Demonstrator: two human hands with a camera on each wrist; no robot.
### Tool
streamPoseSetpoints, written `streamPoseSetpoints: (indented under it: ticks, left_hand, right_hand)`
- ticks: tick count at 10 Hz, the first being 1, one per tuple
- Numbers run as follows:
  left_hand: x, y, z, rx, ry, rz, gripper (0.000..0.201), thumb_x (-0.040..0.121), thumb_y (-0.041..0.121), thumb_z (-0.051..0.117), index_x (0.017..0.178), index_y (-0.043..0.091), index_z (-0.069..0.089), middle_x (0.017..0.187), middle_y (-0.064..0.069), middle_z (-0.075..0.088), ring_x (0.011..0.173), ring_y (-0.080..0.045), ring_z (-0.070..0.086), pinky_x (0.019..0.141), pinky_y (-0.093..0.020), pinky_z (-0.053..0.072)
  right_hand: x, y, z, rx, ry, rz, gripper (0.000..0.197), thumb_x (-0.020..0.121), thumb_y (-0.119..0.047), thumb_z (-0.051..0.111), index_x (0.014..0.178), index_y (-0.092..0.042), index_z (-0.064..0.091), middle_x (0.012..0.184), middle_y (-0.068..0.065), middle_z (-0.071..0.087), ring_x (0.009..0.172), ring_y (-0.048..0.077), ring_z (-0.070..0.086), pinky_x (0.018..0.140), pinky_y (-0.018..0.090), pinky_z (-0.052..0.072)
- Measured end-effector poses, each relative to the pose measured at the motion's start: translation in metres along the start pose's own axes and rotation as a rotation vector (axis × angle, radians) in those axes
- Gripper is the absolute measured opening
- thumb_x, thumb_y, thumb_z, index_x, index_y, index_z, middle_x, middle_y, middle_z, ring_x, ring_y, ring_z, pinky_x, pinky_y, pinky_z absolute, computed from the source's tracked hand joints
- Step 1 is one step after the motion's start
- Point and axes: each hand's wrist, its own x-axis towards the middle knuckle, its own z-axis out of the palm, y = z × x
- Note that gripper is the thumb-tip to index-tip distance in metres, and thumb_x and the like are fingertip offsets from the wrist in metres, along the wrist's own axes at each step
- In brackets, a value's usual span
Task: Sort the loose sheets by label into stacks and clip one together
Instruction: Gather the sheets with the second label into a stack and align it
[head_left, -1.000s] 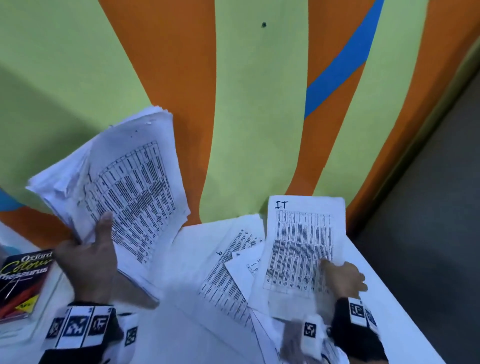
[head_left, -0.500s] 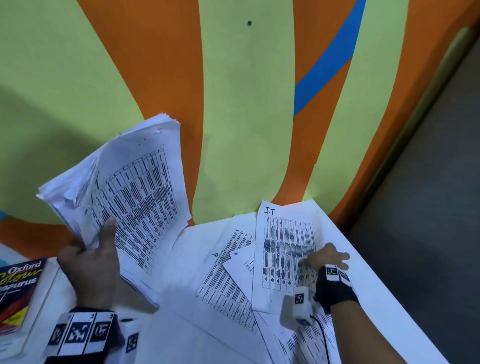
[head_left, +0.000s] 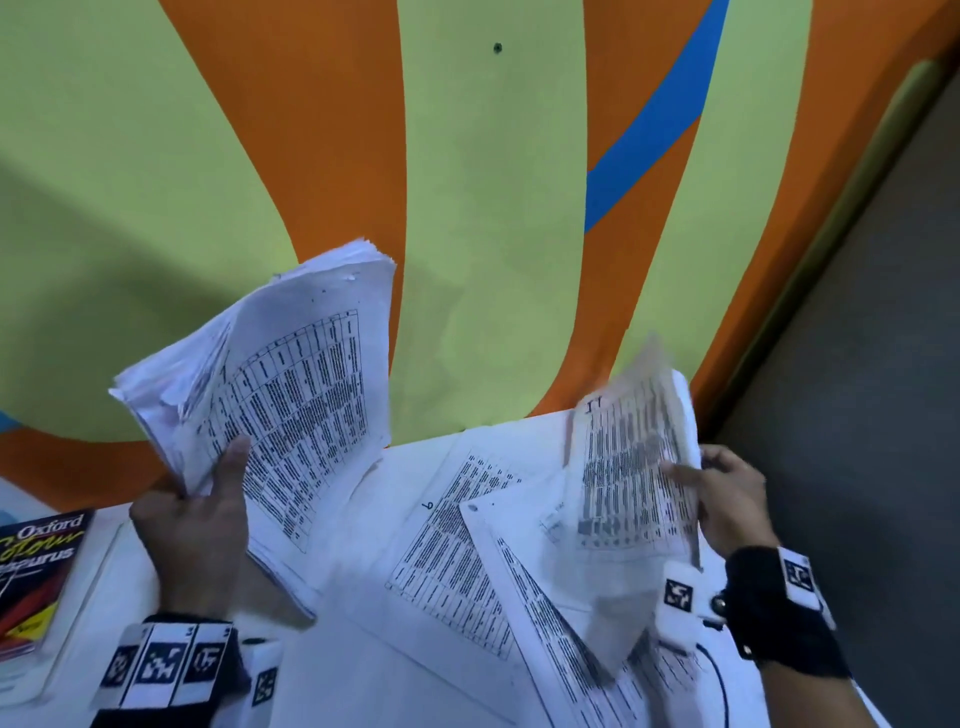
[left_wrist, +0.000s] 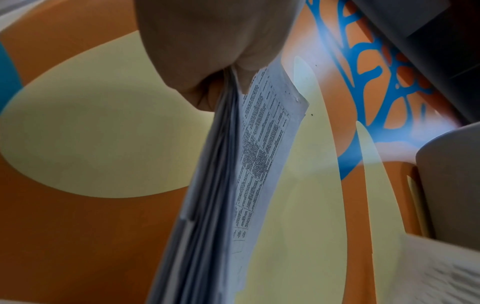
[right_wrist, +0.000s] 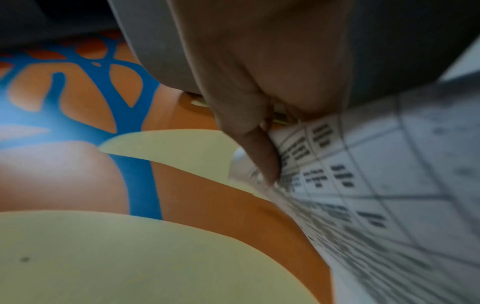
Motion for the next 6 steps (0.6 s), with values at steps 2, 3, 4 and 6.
streamPoseSetpoints:
  ticks: [2,3,4,6]
  left_hand:
    - [-0.008,0.004,0.007,-0.018,-0.035,-0.007,0.035,0.084,0.022,0.068,0.111,-0.001,0.066,0.120,-0.012,0.060,0.099,-0.011,0.062,0.076,-0.002,0.046]
    - [-0.002,-0.010,0.003,0.027,-0.060,-0.029,0.033,0.089,0.029,0.065,0.114,0.006,0.064,0.118,-0.022,0.064,0.097,-0.019,0.060,0.070,-0.005,0.046]
    - [-0.001,-0.012,0.001,0.008,-0.091,-0.023,0.046,0.089,0.032,0.064,0.117,-0.004,0.059,0.118,-0.026,0.063,0.098,-0.022,0.060,0.069,-0.011,0.048]
    - [-0.010,-0.006,0.002,0.005,-0.076,-0.052,0.045,0.088,0.029,0.067,0.118,-0.005,0.059,0.118,-0.023,0.064,0.099,-0.023,0.062,0.074,-0.020,0.051]
  right_hand:
    - [-0.040,-0.076,-0.009,0.083,-0.609,0.069,0.031,0.058,-0.007,0.077,0.079,-0.010,0.054,0.074,0.017,0.068,0.056,0.026,0.065,0.056,0.040,0.058]
    - [-0.034,-0.085,-0.009,-0.010,-0.643,0.082,0.019,0.069,0.000,0.070,0.080,-0.008,0.058,0.071,0.018,0.068,0.054,0.026,0.066,0.053,0.039,0.059]
    - [-0.011,-0.066,-0.002,-0.274,-0.579,0.066,0.024,0.064,-0.009,0.079,0.080,-0.008,0.061,0.068,0.013,0.067,0.049,0.018,0.063,0.048,0.026,0.053]
    - [0.024,0.036,0.021,-1.066,-0.340,-0.048,0.024,0.080,-0.028,0.074,0.089,-0.009,0.062,0.089,0.005,0.055,0.083,0.020,0.057,0.069,0.026,0.041]
